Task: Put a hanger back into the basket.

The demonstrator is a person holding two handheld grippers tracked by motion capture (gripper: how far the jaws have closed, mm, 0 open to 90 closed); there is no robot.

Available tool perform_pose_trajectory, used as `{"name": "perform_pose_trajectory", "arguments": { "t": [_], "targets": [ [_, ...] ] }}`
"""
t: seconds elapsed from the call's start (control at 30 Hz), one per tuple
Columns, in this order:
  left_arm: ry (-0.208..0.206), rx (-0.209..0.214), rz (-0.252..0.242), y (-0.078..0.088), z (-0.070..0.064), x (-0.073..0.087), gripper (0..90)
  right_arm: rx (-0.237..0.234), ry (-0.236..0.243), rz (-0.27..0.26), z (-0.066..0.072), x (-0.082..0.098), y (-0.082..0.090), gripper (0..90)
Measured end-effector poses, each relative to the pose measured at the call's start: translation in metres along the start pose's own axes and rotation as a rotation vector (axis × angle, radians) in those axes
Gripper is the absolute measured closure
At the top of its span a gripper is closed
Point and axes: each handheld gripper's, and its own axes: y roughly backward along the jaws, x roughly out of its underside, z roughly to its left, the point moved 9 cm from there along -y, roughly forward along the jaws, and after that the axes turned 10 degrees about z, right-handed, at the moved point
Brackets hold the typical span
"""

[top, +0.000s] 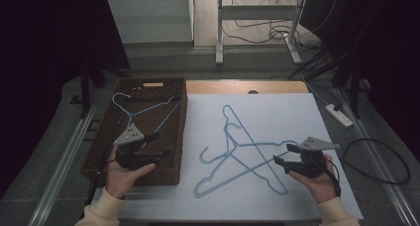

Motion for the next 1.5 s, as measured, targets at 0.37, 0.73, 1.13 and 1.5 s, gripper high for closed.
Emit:
{"name": "perform_pose_trajectory", "arguments": {
  "t": [0.37,0.73,1.13,1.5],
  "targets": [
    [-0.017,0.007,0.016,-0.006,-0.007,0.003,27.6,0.000,0.012,0.016,0.002,0.001,-0.002,30.2],
    [-0.028,0.016,0.025,-0.008,-0.013,0.003,27.7,0.017,0.058,0.064,0.007,0.001,-0.010,30.4],
    [-0.058,0.006,0.035,-0.009,-0.018,0.003,27.6,0.043,0.105,0.138,0.015,-0.017,-0.031,32.5],
    [-0.065,0.006,0.044,-0.013,-0.018,0.006,27.6,-0.028,0.099,0.244,0.028,-0.050,-0.092,35.9]
  ]
}}
